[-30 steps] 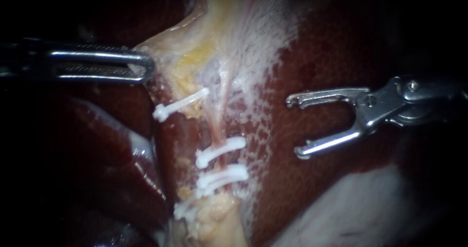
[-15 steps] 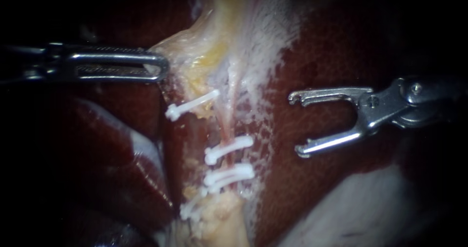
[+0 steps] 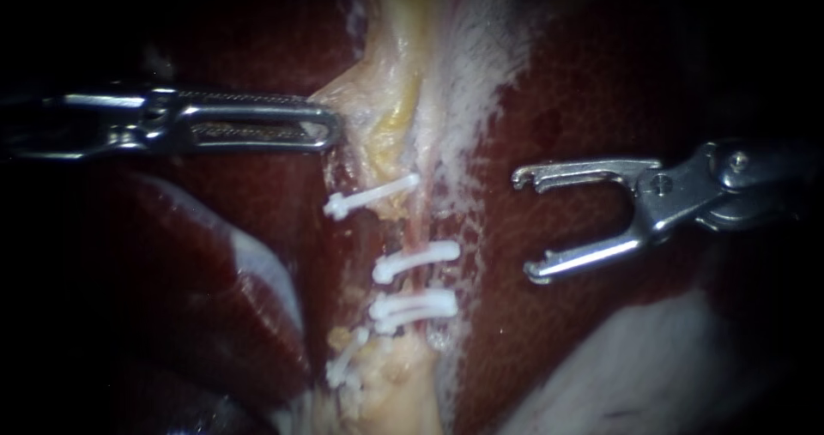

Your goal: Going back third clip right tube

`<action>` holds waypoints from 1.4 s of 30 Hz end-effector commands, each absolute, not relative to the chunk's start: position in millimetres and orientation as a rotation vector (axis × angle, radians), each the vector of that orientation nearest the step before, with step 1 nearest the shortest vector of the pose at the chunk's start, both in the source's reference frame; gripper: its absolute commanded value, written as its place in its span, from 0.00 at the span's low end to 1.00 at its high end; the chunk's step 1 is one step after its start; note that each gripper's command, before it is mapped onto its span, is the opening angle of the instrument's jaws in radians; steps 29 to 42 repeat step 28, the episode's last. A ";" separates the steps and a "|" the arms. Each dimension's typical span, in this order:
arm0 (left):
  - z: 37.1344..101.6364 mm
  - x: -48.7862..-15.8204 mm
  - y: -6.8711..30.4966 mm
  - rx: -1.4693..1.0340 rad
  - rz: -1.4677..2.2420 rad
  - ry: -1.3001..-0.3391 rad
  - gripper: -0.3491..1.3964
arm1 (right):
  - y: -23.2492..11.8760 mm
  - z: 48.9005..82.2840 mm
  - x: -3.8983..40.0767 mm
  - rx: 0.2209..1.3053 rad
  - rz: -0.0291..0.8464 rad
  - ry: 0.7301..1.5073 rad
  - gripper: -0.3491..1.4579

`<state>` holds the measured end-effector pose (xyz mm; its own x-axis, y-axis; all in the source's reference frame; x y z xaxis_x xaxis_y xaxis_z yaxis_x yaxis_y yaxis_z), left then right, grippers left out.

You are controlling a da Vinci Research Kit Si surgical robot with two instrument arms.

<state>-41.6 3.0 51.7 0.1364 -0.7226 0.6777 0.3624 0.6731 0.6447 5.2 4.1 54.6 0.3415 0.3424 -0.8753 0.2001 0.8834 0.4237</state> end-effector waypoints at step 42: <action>51.9 -41.4 3.1 0.364 -0.809 -1.195 0.00 | 3.9 54.6 5.4 0.510 0.097 1.234 0.52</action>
